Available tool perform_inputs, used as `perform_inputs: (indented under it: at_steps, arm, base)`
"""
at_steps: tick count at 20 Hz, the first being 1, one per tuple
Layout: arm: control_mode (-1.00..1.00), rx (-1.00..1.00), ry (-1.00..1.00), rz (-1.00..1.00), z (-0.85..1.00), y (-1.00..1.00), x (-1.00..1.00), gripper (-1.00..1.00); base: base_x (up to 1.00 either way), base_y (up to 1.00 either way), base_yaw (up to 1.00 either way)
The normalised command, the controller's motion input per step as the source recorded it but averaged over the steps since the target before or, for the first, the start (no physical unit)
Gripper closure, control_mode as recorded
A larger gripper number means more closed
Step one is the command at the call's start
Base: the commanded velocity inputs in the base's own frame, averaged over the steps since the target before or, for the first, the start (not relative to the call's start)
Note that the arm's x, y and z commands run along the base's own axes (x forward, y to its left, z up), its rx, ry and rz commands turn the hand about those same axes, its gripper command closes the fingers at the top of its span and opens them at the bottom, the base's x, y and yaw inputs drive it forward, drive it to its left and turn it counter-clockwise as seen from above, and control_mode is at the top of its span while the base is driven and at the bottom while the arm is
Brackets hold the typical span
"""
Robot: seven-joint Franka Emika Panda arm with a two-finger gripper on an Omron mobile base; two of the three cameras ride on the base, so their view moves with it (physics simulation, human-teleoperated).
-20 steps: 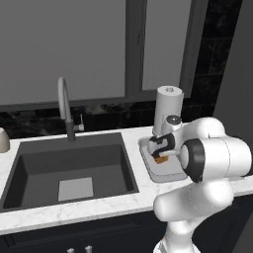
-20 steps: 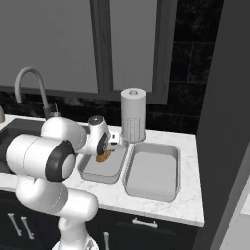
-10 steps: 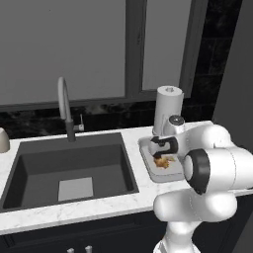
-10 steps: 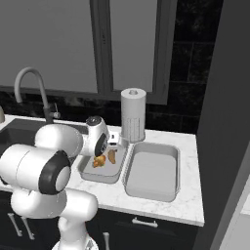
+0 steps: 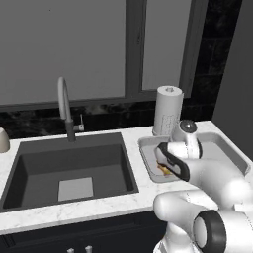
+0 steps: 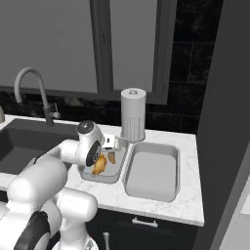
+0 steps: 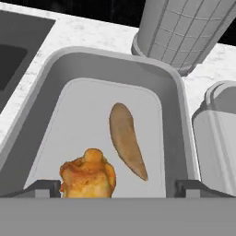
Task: Place one sweet potato and one chicken drumstick in each tupperware on the nearby counter, to pack two identical lunches.
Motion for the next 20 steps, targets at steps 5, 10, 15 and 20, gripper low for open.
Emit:
perform_inputs:
  at_steps: [5,10,15,20]
  arm:
    - [-1.00,0.00,-0.06,-0.04,0.89,0.05,-0.96,-1.00]
    - [-1.00,0.11,0.00,-0.14,0.85,0.09,-0.99,-1.00]
    - [-1.00,0.08,0.01,-0.05,0.92,0.00,-0.88,-1.00]
    - [-1.00,-0.03,-0.01,-0.02,0.82,0.04,-0.75,-1.00]
  base:
    - [0.00,0.00,0.00]
    - [0.00,0.00,0.00]
    - [0.00,0.00,0.00]
    - [0.00,0.00,0.00]
